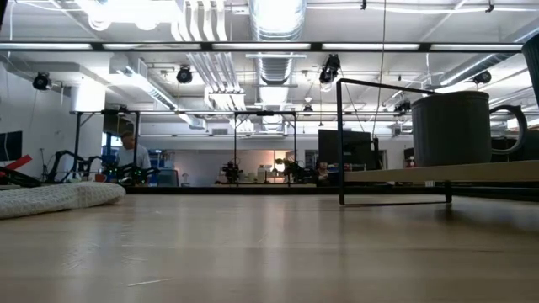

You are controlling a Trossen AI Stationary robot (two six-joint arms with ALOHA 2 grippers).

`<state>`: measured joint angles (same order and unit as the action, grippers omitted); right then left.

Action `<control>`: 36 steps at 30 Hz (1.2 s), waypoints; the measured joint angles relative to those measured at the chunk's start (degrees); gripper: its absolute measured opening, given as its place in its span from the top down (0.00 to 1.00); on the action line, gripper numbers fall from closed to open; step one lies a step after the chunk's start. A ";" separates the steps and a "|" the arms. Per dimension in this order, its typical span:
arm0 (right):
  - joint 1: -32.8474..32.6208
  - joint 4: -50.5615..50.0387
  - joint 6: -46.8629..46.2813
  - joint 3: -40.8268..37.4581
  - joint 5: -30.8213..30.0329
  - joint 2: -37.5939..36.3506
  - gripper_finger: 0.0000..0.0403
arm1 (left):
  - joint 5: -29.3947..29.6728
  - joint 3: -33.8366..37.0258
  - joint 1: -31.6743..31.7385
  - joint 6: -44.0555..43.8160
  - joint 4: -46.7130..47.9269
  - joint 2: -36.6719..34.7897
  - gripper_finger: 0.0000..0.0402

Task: Stack small to large cups/mugs on shelf
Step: Put the black cup on the shelf

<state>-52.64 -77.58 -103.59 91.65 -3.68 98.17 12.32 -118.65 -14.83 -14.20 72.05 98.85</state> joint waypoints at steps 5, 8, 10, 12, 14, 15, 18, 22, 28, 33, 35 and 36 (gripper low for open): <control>-0.02 0.00 -0.91 -0.01 -0.76 0.02 0.98 | 0.00 0.00 0.00 0.02 0.02 0.00 0.84; 0.00 0.06 -1.01 -0.01 -0.72 0.02 0.98 | 0.00 0.00 0.00 0.04 0.02 0.00 0.84; 0.00 0.18 -1.01 -0.01 -0.68 0.04 0.98 | 0.00 0.00 0.02 0.07 0.02 0.00 0.84; 0.00 0.29 -1.01 -0.01 -0.65 0.07 0.98 | 0.00 0.00 0.02 0.07 0.02 0.00 0.84; 0.00 0.45 -1.01 -0.03 -0.43 0.09 0.97 | 0.00 0.00 0.02 0.09 0.02 0.00 0.84; 0.00 0.61 -1.01 -0.03 -0.03 0.11 0.97 | 0.00 0.00 0.02 0.08 0.02 0.00 0.84; 0.00 0.49 -1.01 -0.18 1.15 0.25 0.94 | 0.00 0.00 0.02 0.09 0.00 0.00 0.84; -0.02 0.54 -1.01 -0.23 1.33 0.27 0.90 | -0.01 0.00 0.02 0.09 0.02 0.00 0.84; -0.09 0.48 -1.21 -0.21 1.46 0.26 0.86 | -0.02 0.00 0.02 0.09 0.02 0.00 0.84; -0.74 0.25 -2.02 -0.18 4.12 0.26 0.86 | -0.02 0.00 0.02 0.08 0.02 0.00 0.84; -1.39 0.24 -3.03 -0.18 4.16 0.26 0.86 | -0.02 0.00 0.02 0.08 0.02 0.00 0.84; -1.78 0.24 -3.56 -0.18 4.22 0.24 0.86 | -0.02 0.00 0.02 0.09 0.02 0.00 0.84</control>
<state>-54.42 -77.34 -107.15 91.46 0.54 98.41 12.29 -118.65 -14.81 -14.11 72.07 98.85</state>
